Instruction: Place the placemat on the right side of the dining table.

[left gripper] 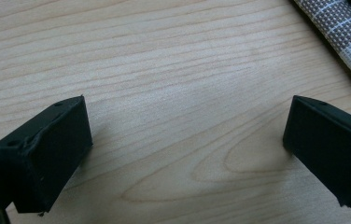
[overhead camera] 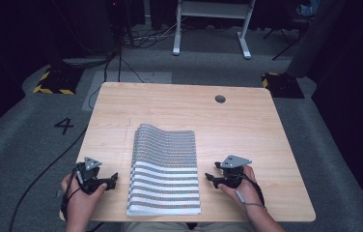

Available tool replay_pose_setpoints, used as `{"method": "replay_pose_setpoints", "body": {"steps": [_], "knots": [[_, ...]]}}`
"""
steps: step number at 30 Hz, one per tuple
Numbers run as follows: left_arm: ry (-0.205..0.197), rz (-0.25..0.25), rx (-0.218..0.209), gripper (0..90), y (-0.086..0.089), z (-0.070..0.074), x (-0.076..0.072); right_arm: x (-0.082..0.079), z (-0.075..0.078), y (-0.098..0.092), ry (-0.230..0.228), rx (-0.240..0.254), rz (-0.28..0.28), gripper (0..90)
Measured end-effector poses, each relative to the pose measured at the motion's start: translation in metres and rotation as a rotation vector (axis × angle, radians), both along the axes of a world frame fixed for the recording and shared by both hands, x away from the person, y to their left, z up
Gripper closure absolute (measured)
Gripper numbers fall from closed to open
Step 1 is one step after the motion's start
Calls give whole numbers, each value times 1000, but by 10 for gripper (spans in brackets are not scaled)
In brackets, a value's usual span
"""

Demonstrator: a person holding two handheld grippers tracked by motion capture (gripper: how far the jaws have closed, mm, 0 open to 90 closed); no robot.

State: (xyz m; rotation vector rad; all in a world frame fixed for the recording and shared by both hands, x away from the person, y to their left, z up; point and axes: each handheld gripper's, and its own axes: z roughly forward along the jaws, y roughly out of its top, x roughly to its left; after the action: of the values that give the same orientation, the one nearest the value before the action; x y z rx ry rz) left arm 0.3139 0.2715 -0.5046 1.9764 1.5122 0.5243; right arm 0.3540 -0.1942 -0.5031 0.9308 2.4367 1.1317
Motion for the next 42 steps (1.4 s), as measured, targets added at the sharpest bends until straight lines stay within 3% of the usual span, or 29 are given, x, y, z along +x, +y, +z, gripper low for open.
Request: {"method": "replay_pose_setpoints", "body": {"steps": [3,9,13,18,25,28,34,38,40,42], "knots": [[2,-14,-1,6,1,0,0,0,4,0,23,-21,19,452],[3,-36,-1,4,3,0,0,2,24,7,32,16,47,425],[6,-40,0,3,3,0,0,3,40,21,31,44,101,452],[0,-28,4,2,2,0,0,7,56,43,25,43,165,448],[1,-26,2,1,1,0,0,10,71,87,89,72,237,376],[1,-26,2,1,1,0,0,11,77,112,108,39,254,354],[1,-26,2,1,1,0,0,14,85,158,57,-2,302,332],[2,-27,3,1,2,0,0,15,84,182,52,-4,326,332],[1,-29,2,1,2,0,0,14,81,196,83,-1,323,332],[0,-31,3,0,2,0,1,15,78,207,87,-9,330,332]]}}
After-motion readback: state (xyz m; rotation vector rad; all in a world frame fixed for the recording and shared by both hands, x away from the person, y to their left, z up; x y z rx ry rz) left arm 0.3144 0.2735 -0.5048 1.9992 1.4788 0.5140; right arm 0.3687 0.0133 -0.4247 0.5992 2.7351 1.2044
